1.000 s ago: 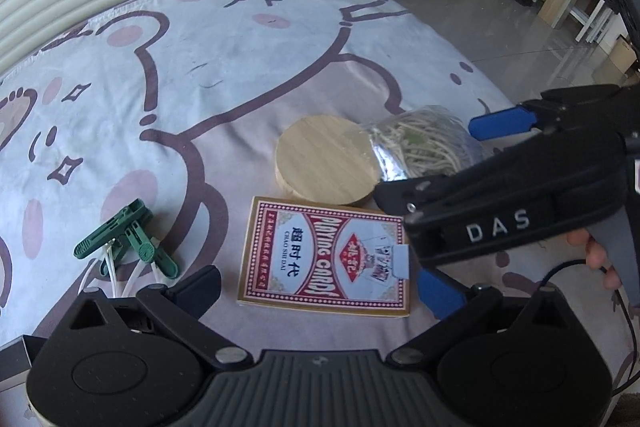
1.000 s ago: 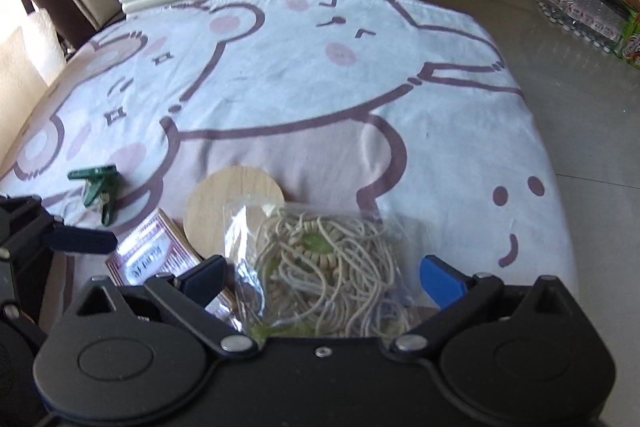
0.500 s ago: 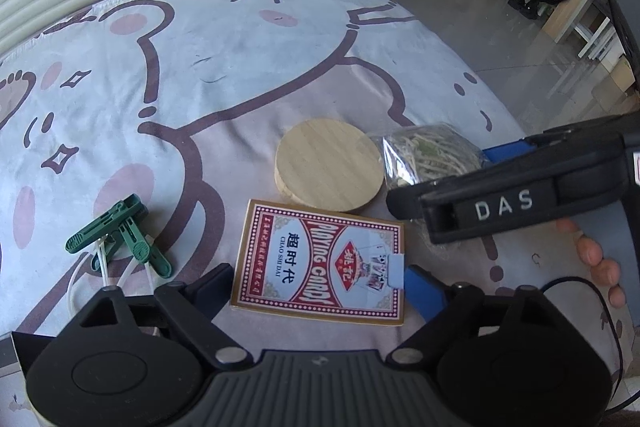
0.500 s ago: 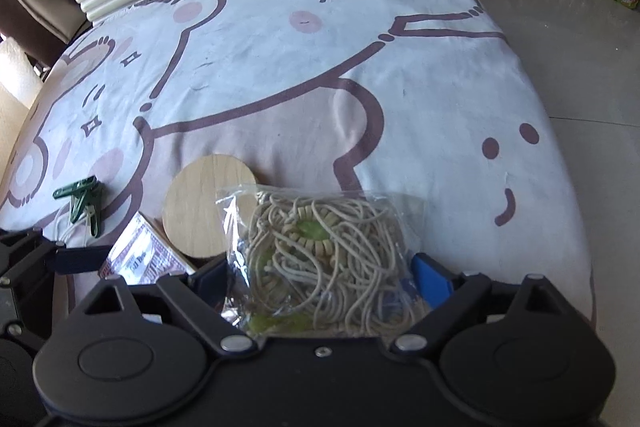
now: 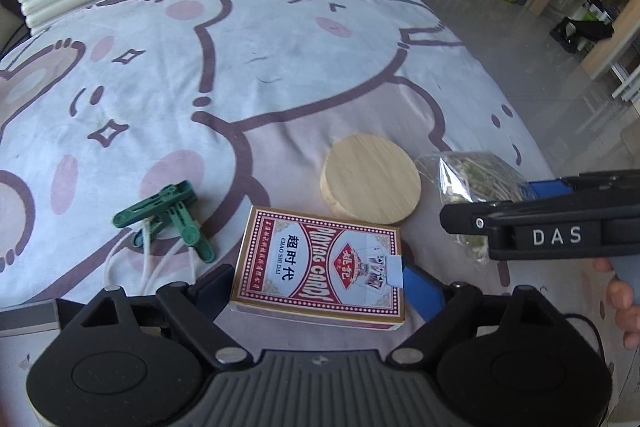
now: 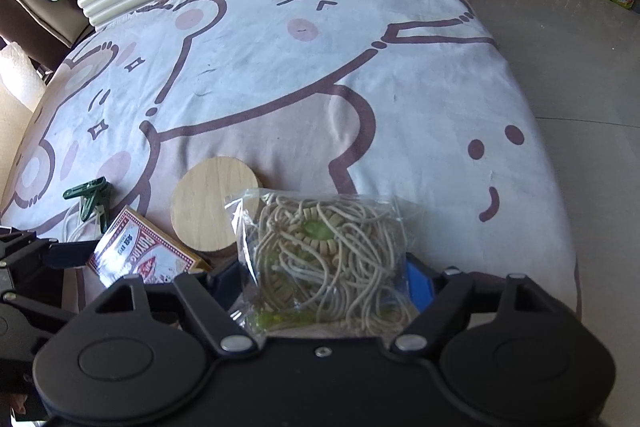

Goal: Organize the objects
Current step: 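Close the right gripper on the clear twine bag while the left approaches the red card pack, then grasp the red card pack with the left gripper while the right lifts the twine bag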

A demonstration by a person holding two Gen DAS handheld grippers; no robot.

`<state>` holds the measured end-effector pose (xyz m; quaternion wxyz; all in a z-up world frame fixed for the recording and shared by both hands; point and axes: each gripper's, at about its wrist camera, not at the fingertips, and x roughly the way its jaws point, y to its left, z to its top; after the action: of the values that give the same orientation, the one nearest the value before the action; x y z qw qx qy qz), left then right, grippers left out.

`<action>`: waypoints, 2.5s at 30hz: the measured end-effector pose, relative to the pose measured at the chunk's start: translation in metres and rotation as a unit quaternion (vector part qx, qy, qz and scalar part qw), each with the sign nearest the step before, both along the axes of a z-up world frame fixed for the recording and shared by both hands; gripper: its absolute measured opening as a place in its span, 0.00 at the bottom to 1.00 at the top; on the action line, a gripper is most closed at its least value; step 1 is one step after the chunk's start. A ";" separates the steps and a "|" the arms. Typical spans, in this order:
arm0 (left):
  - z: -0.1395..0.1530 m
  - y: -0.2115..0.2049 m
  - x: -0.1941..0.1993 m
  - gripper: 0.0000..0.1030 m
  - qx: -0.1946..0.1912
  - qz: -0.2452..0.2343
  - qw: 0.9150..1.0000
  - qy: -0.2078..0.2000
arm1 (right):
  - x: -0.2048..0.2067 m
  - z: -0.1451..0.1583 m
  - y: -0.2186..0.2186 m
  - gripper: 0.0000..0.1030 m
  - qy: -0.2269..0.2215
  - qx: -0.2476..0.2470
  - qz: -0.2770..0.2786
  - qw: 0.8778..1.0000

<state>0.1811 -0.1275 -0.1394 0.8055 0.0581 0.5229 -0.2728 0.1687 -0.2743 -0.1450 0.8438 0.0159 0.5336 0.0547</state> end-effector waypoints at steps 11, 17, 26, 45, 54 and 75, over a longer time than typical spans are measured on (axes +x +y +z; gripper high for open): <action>0.012 0.013 -0.009 0.87 0.004 0.016 1.000 0.022 | -0.015 0.013 0.009 0.78 0.007 -0.009 0.022 1.000; 0.001 0.010 -0.015 0.87 0.036 0.009 0.999 0.039 | -0.025 0.003 0.013 0.78 0.054 -0.031 0.043 0.997; -0.009 -0.003 -0.016 0.88 0.057 0.011 0.998 0.037 | -0.021 -0.011 0.007 0.81 0.073 -0.049 0.033 0.996; -0.003 -0.004 -0.010 0.87 0.054 0.035 0.997 0.036 | -0.016 -0.002 -0.004 0.74 0.071 -0.018 0.016 0.997; 0.028 0.008 -0.017 0.87 0.026 0.058 0.998 0.002 | -0.025 0.022 -0.010 0.74 0.038 -0.017 -0.012 0.999; 0.106 0.057 -0.058 0.87 -0.011 0.125 0.990 -0.072 | -0.083 0.102 -0.008 0.74 -0.062 -0.008 -0.056 0.996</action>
<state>0.1231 -0.0706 -0.0338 0.8691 0.0029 0.4641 -0.1709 0.0860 -0.2820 -0.0426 0.8772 0.0358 0.4787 0.0042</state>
